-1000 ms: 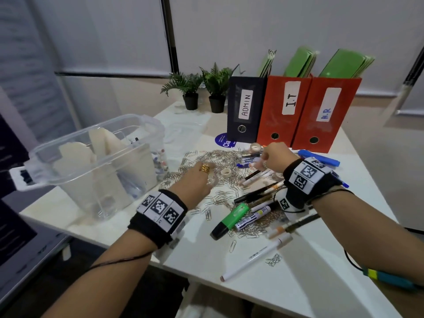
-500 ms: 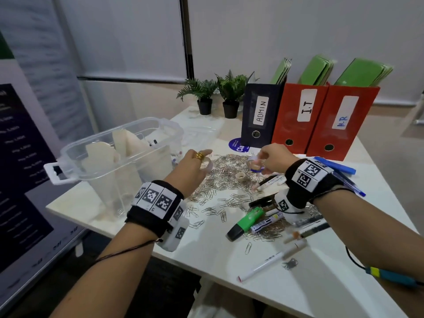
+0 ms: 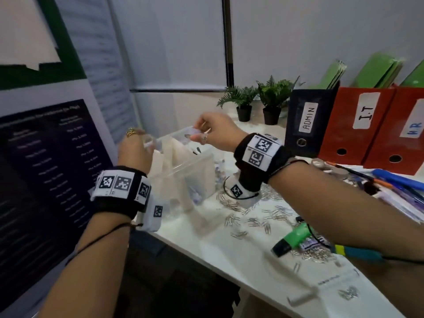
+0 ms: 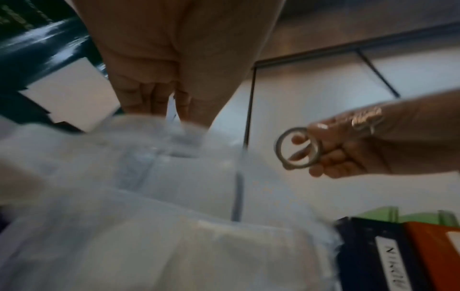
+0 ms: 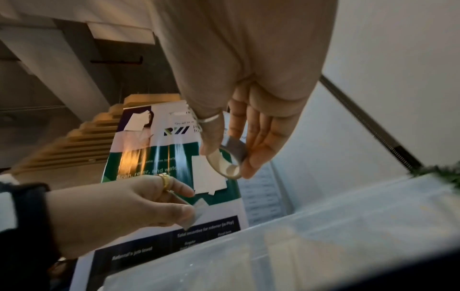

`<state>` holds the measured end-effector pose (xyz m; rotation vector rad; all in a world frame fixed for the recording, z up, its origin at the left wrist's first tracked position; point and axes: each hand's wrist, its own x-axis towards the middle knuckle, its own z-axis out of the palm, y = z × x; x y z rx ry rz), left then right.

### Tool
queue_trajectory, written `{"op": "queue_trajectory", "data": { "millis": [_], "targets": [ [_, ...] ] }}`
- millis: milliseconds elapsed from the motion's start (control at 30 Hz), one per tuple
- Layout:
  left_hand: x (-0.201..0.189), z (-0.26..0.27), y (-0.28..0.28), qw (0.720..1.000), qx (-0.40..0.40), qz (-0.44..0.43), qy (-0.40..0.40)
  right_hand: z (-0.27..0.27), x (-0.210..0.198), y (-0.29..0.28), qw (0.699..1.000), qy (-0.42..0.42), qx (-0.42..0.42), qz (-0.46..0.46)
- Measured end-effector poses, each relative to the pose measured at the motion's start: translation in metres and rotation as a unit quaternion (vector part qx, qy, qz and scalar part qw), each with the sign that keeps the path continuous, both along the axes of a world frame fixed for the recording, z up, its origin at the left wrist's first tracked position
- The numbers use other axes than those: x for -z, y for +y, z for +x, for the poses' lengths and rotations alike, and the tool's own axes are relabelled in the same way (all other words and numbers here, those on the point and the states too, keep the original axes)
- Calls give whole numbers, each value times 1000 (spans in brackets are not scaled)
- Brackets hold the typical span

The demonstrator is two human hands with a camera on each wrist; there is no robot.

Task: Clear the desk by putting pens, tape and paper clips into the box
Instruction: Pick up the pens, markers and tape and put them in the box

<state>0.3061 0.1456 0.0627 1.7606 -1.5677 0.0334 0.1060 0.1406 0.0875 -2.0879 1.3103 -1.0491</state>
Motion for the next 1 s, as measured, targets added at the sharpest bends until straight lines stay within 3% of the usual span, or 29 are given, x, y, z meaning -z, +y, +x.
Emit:
{"op": "queue_trajectory", "data": {
  "millis": [133,300,433,567,700,833,1000],
  "targets": [
    [10,29,-20,996,-23,75,-34,55,-3,-18,998,62,-19,2],
    [20,44,-32,994,-22,94,-50,103,-4,-40,994,105,24,22],
    [20,44,-35,977,-48,177,-107,128,-2,-57,987,147,55,22],
    [26,48,-38,990,-20,138,-14,140,5,-68,976,210,37,44],
    [26,45,-32,990,-14,135,40,131,10,-66,961,273,9,54],
    [31,43,-35,987,20,156,16,94,9,-51,971,240,4,5],
    [24,26,-17,996,-17,89,-28,16,13,-27,982,181,33,-47]
  ]
}}
